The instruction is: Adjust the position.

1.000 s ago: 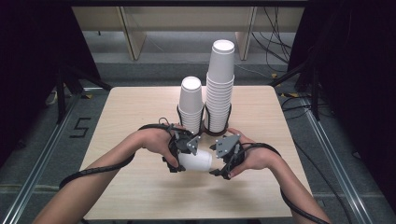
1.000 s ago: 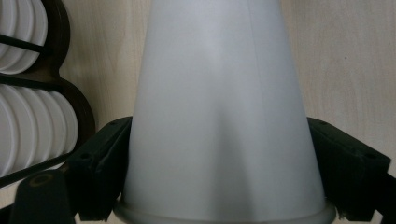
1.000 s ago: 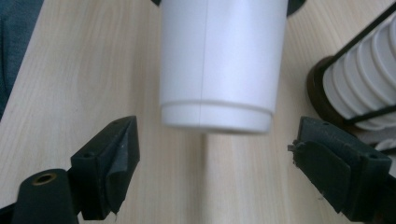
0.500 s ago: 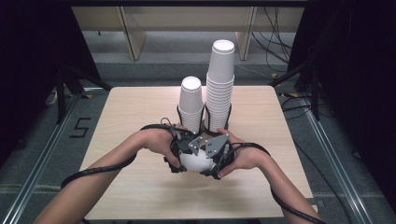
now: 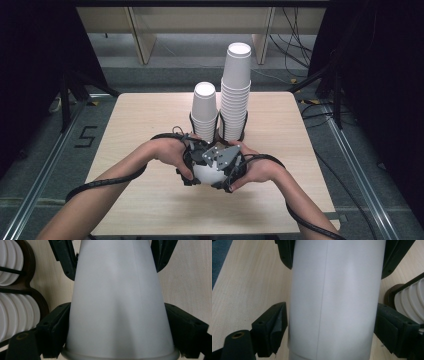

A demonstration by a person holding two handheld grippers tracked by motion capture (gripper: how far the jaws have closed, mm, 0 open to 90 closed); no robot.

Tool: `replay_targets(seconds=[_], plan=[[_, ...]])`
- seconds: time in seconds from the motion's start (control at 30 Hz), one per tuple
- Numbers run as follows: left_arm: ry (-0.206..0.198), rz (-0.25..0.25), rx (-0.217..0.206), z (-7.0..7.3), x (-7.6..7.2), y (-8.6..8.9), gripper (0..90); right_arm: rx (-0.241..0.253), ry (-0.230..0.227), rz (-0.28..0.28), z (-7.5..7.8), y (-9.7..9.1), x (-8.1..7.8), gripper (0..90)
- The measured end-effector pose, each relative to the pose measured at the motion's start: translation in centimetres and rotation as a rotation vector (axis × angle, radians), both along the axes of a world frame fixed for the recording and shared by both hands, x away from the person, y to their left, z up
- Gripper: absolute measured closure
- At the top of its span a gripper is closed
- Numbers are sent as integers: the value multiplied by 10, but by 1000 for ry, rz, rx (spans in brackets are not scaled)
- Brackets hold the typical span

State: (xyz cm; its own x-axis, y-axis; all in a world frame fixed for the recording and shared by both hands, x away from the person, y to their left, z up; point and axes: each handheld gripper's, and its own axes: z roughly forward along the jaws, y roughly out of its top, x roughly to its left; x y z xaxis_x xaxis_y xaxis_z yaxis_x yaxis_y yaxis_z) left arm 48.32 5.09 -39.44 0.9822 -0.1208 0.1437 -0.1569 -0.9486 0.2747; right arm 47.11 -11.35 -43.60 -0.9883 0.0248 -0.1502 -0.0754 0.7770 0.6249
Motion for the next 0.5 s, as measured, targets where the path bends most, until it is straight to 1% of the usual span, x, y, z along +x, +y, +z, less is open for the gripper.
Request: replay_targets(seconds=[0.03, 0.07, 0.1, 0.13, 0.17, 0.27, 0.3, 0.33, 0.37, 0.4, 0.43, 0.47, 0.5], plan=[[-3, -5, 0, 0, 0, 0, 142, 0, 3, -3, 0, 0, 0, 171], [-3, -6, 2, 0, 0, 0, 143, 0, 16, -31, -1, -1, -2, 173], [-3, -7, 3, 0, 0, 0, 143, 1, 18, -37, -1, -1, -3, 173], [1, 0, -5, -1, 0, 0, 142, 3, 15, -26, -2, -1, -2, 174], [0, -2, -5, -1, 0, -1, 142, 2, -1, 7, -2, 0, 0, 175], [2, -3, -1, 0, 0, -1, 142, -2, 2, 5, -2, -1, 0, 184], [-1, -9, -2, 0, 0, -1, 142, 1, 17, -3, -2, -1, 0, 185], [-1, -16, -25, -1, 0, -2, 142, 1, 8, -7, -2, -2, -1, 189], [-6, -28, -10, 1, 1, -2, 143, 2, 7, -3, -3, -2, 0, 194], [-6, -29, -7, 1, 0, -2, 143, -4, 13, -30, -4, -3, -2, 198], [8, -6, -34, -1, -2, -2, 143, -4, 13, -30, -4, -3, -2, 198], [8, -1, -34, 0, -2, -2, 143, -3, 3, -21, -4, -3, -2, 200], [4, -4, -29, 0, -2, -2, 143, -1, 5, -14, -5, -3, -1, 205]])
